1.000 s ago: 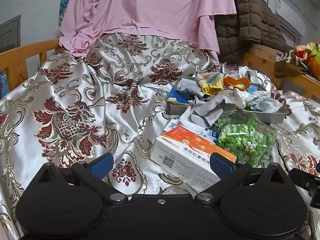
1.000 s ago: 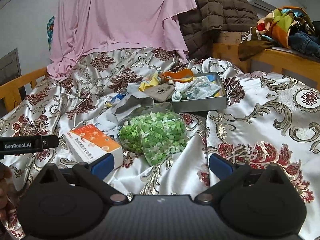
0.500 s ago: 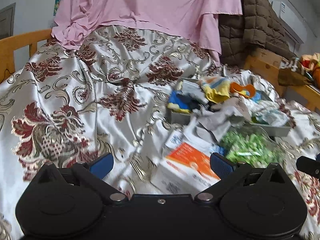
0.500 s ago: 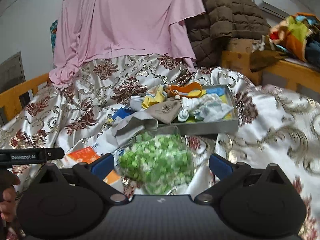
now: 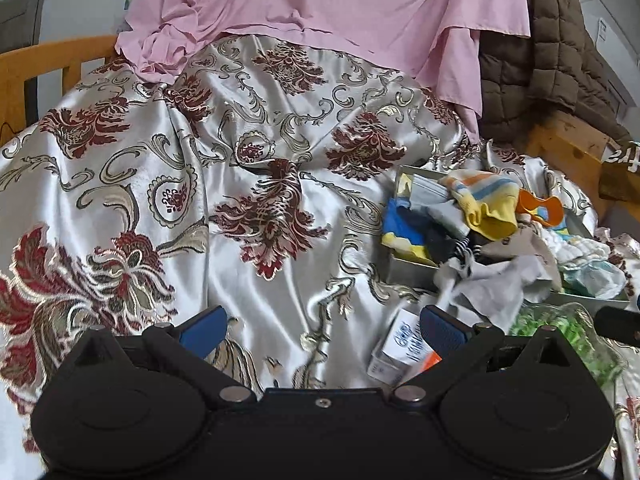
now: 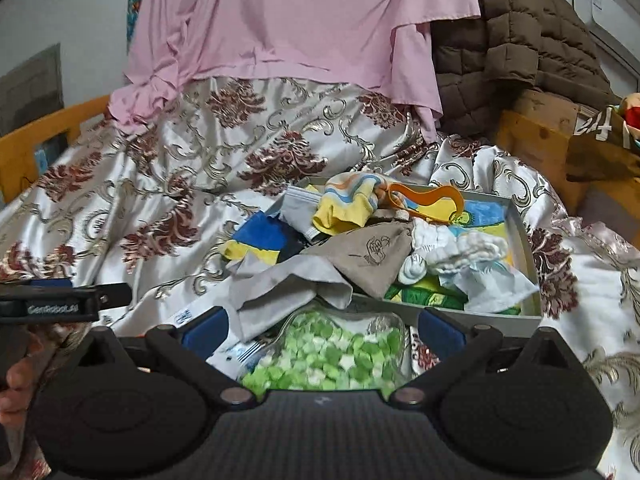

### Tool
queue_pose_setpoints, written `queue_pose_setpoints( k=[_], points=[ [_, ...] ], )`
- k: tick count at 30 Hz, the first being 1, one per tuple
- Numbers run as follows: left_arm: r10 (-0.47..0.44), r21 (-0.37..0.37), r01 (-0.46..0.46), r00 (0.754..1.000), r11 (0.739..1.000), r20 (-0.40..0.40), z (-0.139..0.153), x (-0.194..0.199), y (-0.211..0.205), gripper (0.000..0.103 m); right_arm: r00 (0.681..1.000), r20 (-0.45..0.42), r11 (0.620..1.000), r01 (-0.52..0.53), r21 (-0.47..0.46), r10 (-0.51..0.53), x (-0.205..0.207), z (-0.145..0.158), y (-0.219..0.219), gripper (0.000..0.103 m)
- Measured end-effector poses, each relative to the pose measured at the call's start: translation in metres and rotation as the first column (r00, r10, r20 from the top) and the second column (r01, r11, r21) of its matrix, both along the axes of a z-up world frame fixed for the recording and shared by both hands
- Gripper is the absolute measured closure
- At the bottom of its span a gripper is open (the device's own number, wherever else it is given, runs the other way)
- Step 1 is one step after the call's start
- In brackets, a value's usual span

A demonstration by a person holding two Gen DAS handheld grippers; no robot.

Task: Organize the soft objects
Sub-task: 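Grasp the white tissue with the left tool while the right tool grasps the grey cloth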

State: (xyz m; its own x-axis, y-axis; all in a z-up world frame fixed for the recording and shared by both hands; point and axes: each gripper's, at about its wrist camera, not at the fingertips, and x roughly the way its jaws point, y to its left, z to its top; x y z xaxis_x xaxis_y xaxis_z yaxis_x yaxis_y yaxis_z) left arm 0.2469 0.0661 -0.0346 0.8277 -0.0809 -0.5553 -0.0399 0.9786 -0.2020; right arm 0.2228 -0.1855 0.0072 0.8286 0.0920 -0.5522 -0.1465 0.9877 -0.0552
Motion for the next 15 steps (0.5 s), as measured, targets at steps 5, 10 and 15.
queue_pose_setpoints(
  k=[5,10,15],
  points=[
    [0.015,-0.017,-0.015,1.0,1.0,-0.009,-0.005,0.008,0.005,0.001,0.999,-0.04,1.0,-0.011,-0.029,0.01,0.022,-0.006,0.006,0.0],
    [0.01,-0.04,-0.011,1.0,0.999,-0.024,-0.011,0.013,0.009,0.001,0.997,-0.067,0.999,-0.031,-0.026,0.03,0.04,-0.011,0.011,0.0],
    [-0.022,-0.072,0.021,1.0,0.997,-0.012,-0.018,0.017,0.014,0.001,0.992,-0.102,0.997,-0.075,-0.011,0.074,0.056,-0.013,0.017,0.0]
  ],
)
